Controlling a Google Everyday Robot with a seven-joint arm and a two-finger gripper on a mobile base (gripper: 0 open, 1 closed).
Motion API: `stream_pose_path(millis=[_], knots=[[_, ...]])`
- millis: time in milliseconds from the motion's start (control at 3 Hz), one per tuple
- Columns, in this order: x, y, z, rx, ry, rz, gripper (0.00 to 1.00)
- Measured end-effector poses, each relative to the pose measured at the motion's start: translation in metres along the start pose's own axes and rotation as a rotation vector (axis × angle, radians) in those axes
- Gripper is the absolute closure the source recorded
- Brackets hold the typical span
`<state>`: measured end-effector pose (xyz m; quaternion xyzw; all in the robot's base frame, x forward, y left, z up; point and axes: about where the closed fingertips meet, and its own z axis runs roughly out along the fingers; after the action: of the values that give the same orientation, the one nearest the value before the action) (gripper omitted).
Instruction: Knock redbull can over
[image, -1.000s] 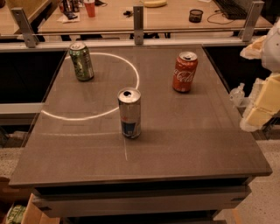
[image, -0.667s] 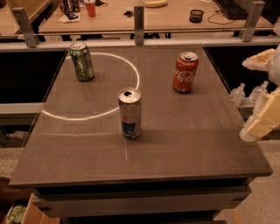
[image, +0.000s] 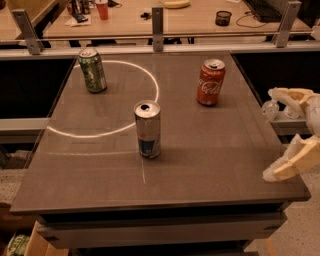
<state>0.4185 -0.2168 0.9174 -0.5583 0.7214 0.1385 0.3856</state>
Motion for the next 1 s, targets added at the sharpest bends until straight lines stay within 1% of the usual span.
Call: stream_pose_path(millis=[333, 667, 1000], knots=[[-0.029, 0.021, 0.016, -0.049, -0.245, -0.064, 0.00], [-0.068, 0.048, 0.036, -0.084, -0.427, -0.073, 0.00], [-0.069, 0.048, 0.038, -0.078, -0.417, -0.058, 0.00]])
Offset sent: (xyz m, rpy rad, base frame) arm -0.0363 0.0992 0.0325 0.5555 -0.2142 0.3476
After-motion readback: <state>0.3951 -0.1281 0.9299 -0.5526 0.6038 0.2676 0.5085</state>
